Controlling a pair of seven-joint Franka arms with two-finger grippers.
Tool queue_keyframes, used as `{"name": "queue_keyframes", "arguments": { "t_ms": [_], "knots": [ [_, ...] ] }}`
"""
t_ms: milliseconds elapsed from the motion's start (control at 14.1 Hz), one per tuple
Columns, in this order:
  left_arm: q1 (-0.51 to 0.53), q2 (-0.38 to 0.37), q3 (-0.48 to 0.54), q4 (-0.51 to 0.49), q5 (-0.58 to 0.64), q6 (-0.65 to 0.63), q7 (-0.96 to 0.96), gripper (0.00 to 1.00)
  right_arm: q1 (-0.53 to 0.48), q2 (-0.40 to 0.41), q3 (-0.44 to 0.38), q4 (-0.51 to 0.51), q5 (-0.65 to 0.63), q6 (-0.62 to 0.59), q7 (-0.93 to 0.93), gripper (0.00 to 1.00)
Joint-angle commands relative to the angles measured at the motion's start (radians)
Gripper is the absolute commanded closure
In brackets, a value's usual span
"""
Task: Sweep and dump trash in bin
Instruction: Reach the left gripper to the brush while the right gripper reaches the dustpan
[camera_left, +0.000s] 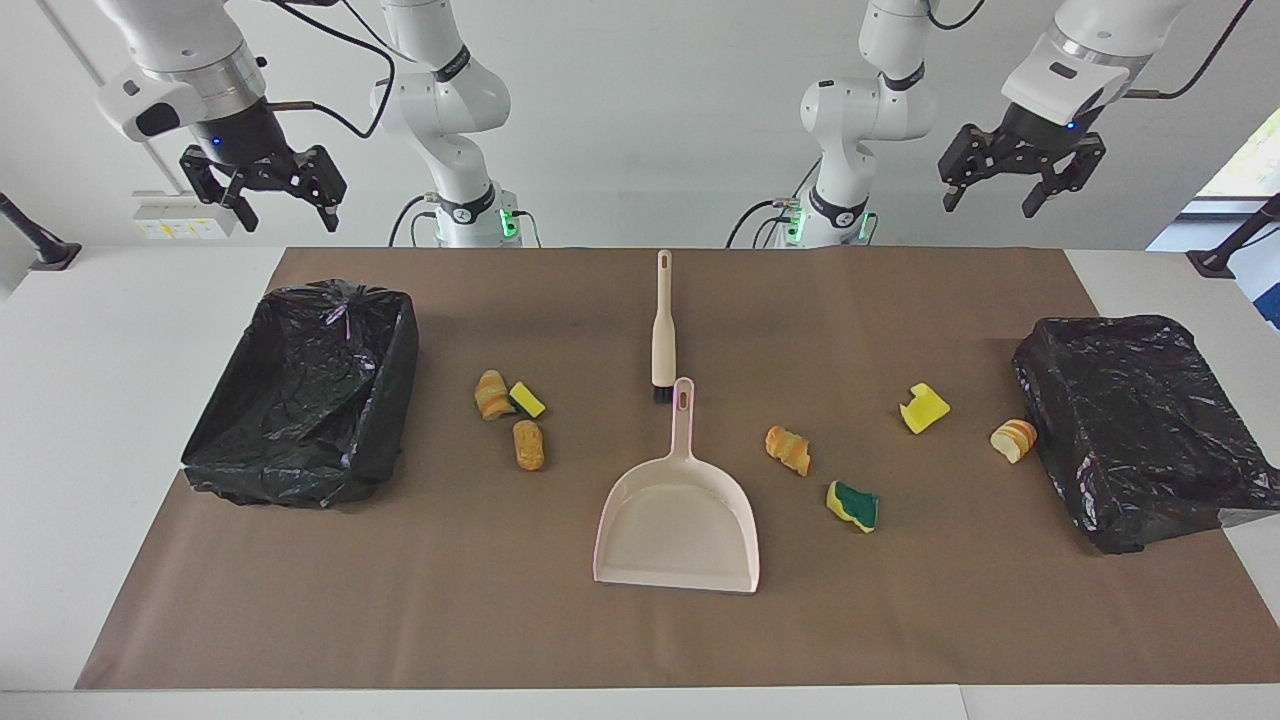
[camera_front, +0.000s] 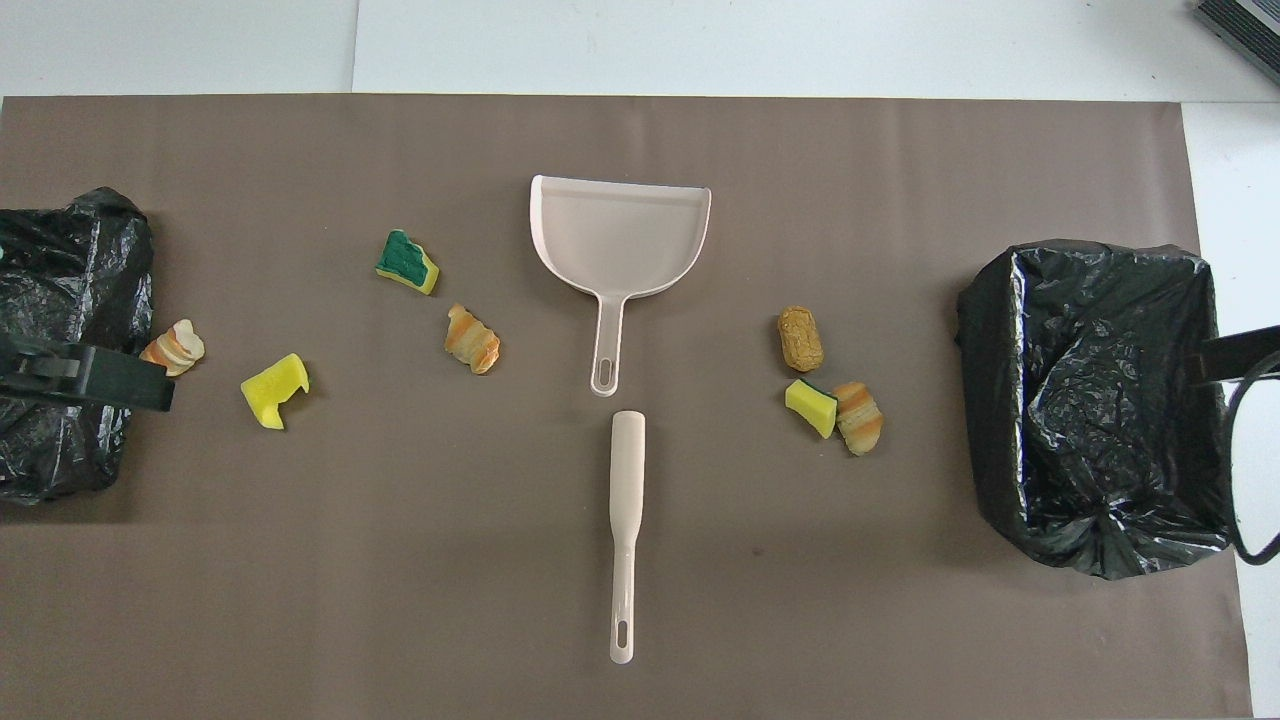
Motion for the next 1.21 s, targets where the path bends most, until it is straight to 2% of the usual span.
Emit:
{"name": "queue_keyframes", "arguments": {
  "t_ms": [0, 142, 355, 568, 782, 924, 1066, 1137],
  "knots": [
    [-0.094, -0.127, 0.005, -0.247, -0.012, 0.116, -0.027, 0.0, -0.005, -0.007, 0.002, -0.011, -0.014, 0.001, -0.009, 0.0],
    [-0.159, -0.145, -0.007, -0.347, -0.012, 0.164, -0.117, 0.0, -0.006, -0.007, 0.002, -0.011, -0.014, -0.001, -0.01, 0.0],
    [-0.291, -0.184, -0.015, -0.52, -0.012, 0.314, -0.243, 0.0, -0.006, -0.007, 0.002, -0.01, -0.014, -0.002, -0.009, 0.0],
    [-0.4, -0.173, -0.015, -0.612, -0.014, 0.429, -0.369, 0.0, -0.002, -0.006, 0.004, -0.007, -0.023, -0.01, -0.016, 0.0],
    [-0.518, -0.158, -0.015, -0.721, -0.014, 0.611, -0.519, 0.0, 0.018, -0.01, 0.011, -0.028, -0.015, 0.01, 0.038, 0.0],
    [-0.614, -0.063, -0.015, -0.731, -0.014, 0.69, -0.614, 0.0, 0.04, 0.032, 0.017, -0.002, -0.012, 0.01, 0.144, 0.0],
    [-0.659, 0.02, -0.015, -0.731, -0.012, 0.821, -0.687, 0.0, 0.061, 0.091, 0.019, 0.027, 0.009, 0.016, 0.174, 0.0],
    [-0.684, 0.055, -0.015, -0.731, -0.014, 0.865, -0.719, 0.0, 0.066, 0.137, 0.028, 0.048, 0.049, 0.056, 0.206, 0.0]
  ]
}}
